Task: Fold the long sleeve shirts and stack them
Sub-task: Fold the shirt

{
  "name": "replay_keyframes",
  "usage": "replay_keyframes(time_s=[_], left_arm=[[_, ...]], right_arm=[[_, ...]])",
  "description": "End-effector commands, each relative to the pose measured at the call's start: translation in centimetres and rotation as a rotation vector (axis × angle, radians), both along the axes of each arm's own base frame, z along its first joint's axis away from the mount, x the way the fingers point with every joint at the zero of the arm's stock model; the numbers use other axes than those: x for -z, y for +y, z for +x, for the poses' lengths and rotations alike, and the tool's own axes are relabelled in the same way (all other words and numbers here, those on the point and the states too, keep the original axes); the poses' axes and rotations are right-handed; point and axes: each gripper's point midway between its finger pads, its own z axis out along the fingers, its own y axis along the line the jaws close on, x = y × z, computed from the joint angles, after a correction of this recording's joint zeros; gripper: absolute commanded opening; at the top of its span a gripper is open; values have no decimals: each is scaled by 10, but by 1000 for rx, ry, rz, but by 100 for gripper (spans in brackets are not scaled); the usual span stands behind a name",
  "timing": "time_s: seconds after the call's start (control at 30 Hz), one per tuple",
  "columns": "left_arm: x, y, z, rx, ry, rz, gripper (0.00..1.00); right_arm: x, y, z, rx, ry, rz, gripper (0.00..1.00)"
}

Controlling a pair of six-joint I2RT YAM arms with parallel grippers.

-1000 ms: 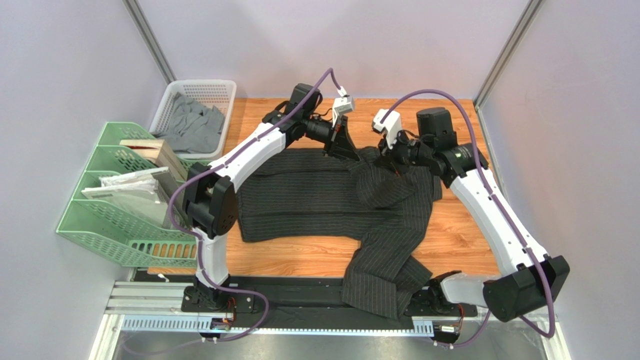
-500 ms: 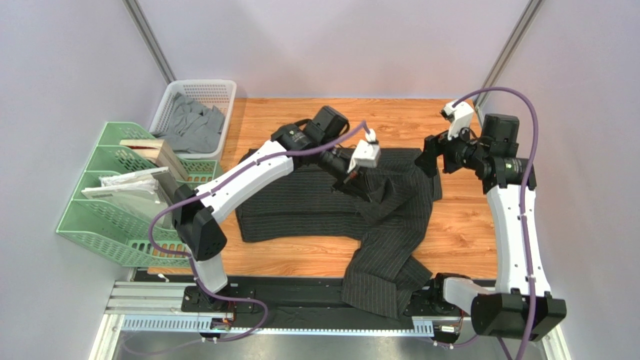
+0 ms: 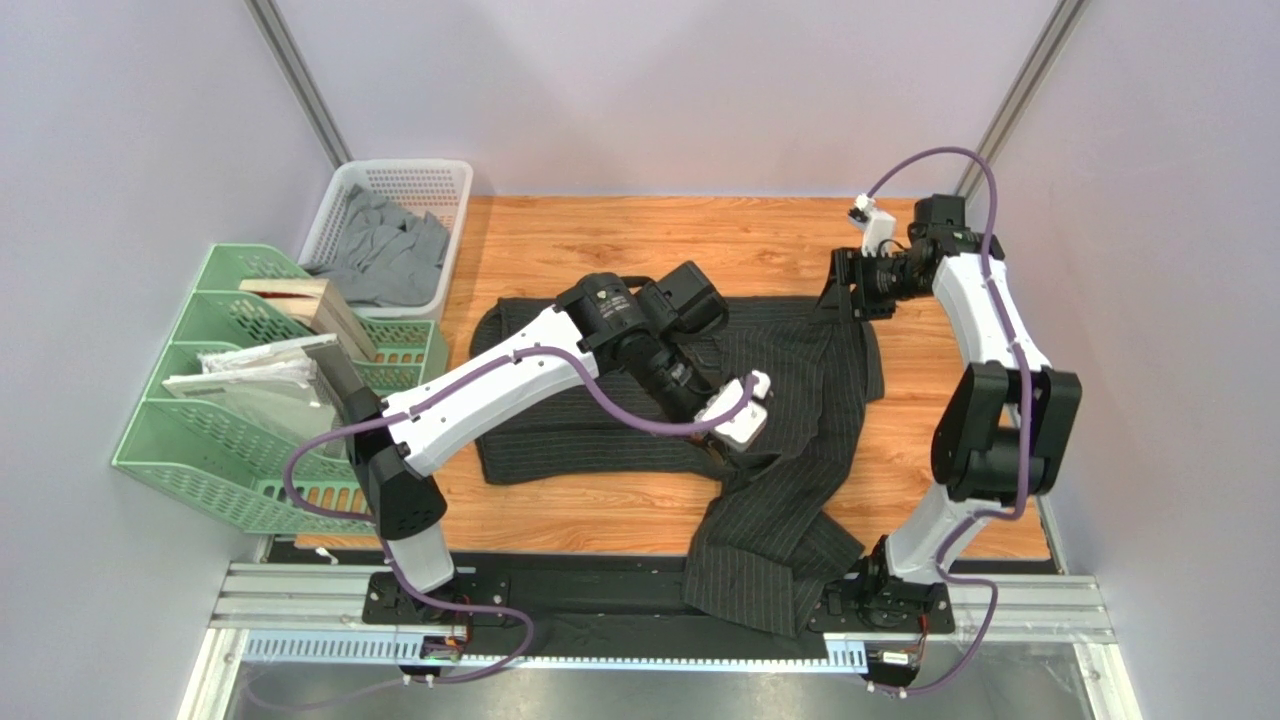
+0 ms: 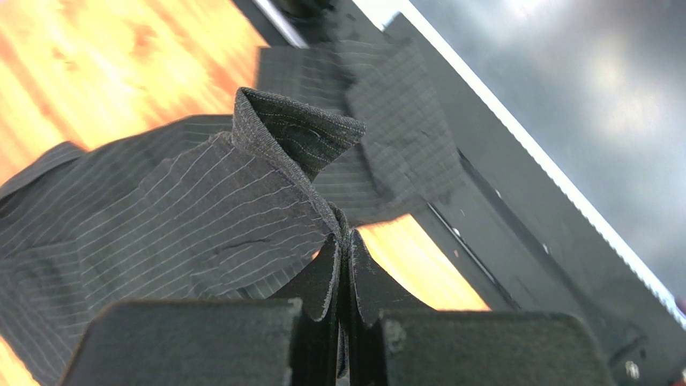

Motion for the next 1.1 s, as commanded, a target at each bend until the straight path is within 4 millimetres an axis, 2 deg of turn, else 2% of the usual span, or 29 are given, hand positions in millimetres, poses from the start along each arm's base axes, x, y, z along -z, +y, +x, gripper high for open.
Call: replay_keyframes(time_s=[0.0, 0.03, 0.13, 0.17, 0.3, 0.37, 0.4, 0.47, 0.63, 0.8, 1.07], left_arm=[[-19, 17, -19, 124, -132, -35, 0], [-21, 17, -19, 135, -154, -41, 0], [-22, 17, -23, 159, -145, -34, 0], [-21, 19, -26, 166, -132, -18, 0], [-27, 29, -27, 202, -175, 16, 0], [-27, 39, -28, 215, -179, 56, 0], [-28, 42, -26, 214, -196, 67, 0], [-26, 51, -27, 221, -198, 106, 0], [-21, 61, -26, 219, -210, 139, 0], [-20, 68, -26, 216, -227, 153, 0], [-6, 96, -28, 234, -275, 213, 0]], right_arm=[[-8, 13, 25, -5, 26, 88, 57], [4, 16, 28, -2, 71, 101, 54], [16, 27, 37, -20, 101, 89, 45], [28, 30, 39, -21, 136, 90, 42], [53, 50, 35, -60, 197, 67, 33], [68, 50, 33, -58, 230, 51, 32], [72, 63, 28, -90, 243, 42, 30], [83, 67, 24, -96, 273, 27, 29], [112, 67, 17, -83, 351, -14, 29], [122, 66, 11, -81, 387, -22, 28], [83, 78, 11, -130, 332, 69, 34]])
